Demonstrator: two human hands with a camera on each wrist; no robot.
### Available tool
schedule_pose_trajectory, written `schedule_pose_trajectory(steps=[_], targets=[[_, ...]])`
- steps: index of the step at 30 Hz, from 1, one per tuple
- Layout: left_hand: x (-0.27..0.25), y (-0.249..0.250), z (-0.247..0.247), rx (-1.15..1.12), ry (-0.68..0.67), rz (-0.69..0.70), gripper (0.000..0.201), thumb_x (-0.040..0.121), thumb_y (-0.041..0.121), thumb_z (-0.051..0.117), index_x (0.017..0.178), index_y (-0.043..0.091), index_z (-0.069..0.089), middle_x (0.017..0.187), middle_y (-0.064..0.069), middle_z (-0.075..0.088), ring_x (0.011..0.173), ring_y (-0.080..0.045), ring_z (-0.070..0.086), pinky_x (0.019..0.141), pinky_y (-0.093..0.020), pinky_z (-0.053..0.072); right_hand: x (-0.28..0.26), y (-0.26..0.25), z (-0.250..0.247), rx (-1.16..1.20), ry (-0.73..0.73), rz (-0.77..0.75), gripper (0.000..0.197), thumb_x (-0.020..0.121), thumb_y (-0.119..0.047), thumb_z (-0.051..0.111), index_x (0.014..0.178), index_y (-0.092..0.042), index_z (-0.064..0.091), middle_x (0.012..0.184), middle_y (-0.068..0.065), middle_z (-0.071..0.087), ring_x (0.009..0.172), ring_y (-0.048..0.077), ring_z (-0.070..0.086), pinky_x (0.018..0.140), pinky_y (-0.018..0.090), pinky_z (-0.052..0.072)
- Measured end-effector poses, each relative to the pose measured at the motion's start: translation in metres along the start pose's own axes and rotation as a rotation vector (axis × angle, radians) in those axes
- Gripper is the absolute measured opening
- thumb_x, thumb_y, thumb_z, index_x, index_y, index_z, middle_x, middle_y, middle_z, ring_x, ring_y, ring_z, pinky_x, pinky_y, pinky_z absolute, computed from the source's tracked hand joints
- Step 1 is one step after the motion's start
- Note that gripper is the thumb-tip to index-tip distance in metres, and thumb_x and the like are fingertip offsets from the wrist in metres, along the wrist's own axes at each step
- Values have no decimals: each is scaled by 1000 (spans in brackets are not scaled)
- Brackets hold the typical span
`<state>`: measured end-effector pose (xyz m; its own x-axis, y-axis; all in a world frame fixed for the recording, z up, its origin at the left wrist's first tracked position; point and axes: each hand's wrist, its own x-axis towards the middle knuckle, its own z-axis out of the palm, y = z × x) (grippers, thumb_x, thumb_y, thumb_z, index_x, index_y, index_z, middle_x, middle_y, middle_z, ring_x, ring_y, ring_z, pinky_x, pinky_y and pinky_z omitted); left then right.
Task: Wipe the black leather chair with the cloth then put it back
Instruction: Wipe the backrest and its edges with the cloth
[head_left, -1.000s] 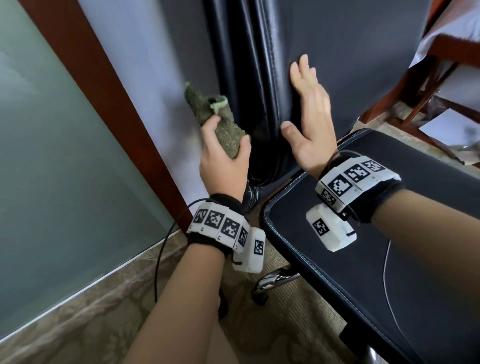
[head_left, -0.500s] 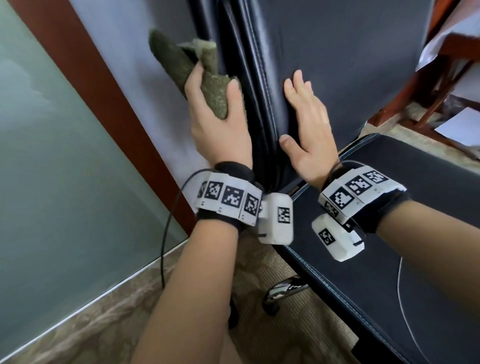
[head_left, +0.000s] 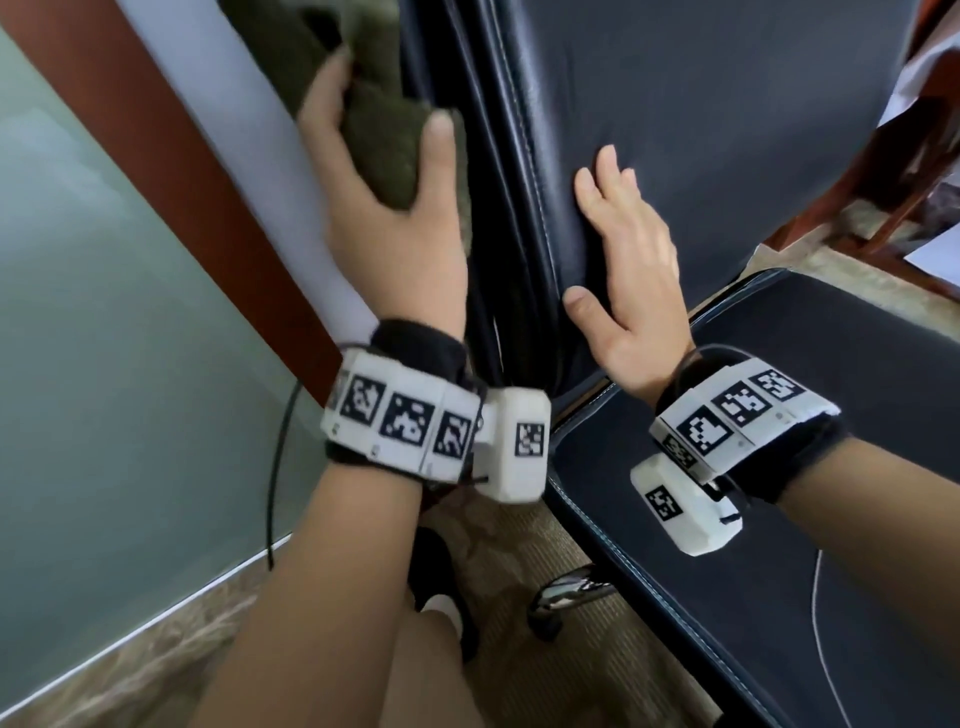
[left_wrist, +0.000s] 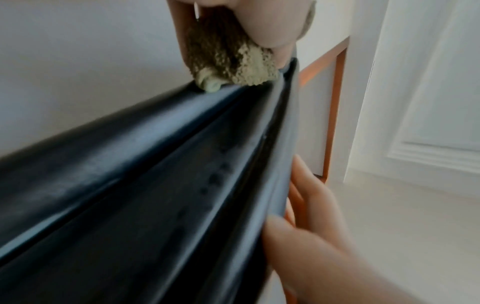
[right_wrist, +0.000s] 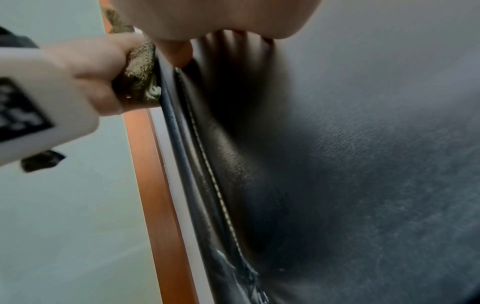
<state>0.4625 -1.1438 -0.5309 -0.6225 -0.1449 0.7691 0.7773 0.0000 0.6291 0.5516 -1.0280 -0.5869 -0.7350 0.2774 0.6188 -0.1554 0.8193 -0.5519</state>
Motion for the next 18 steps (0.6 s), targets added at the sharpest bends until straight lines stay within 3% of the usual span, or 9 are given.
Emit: schedule_pose_trajectory(steps=[2,5,6,8,10,13,18], targets=[[6,-1,8,-19,-9,3,46,86,11,62,125,-5,43,123,-9,49,115,-8,49,97,-15,38,0,1,-1,-2,-12,-9,76,76,-8,50,145,-12,18,154,11,12,142,34,8,111,58,13],[-14,-14,10,-12,-18,-73,47,86,8,61,127,-4,41,125,-12,48,119,-18,47,101,-24,41,-1,5,0,-4,-32,-18,78,76,-8,51,145,-12,16,154,14,12,142,36,8,110,61,13],[-23,-19,8,-14,-25,-100,47,86,7,60,127,-4,41,124,-10,49,119,-14,48,101,-21,40,-1,6,1,1,-40,-19,79,75,-8,52,145,-13,15,154,14,11,142,36,7,110,62,12],[-39,-32,4,-6,-36,-141,47,84,5,61,127,-1,42,117,4,48,111,10,46,94,-6,35,-1,7,2,12,-49,-20,80,75,-8,52,144,-16,13,155,14,10,142,35,6,111,61,11],[-53,-40,1,22,-39,-153,48,83,3,63,126,4,42,111,18,44,102,25,42,88,1,31,-1,6,3,21,-48,-14,82,74,-7,52,144,-15,13,155,15,8,143,34,4,111,60,9],[-70,-50,-1,49,-14,-176,51,80,2,65,125,9,43,105,26,45,95,27,45,84,0,35,0,2,6,51,-26,3,84,69,-8,52,143,-17,12,155,18,9,142,35,3,111,61,7],[-91,-62,-3,67,-37,-347,47,78,15,68,116,31,44,95,28,53,84,15,56,78,-12,47,2,1,8,57,-2,17,87,64,-12,53,143,-12,15,154,21,10,141,36,4,110,62,7]])
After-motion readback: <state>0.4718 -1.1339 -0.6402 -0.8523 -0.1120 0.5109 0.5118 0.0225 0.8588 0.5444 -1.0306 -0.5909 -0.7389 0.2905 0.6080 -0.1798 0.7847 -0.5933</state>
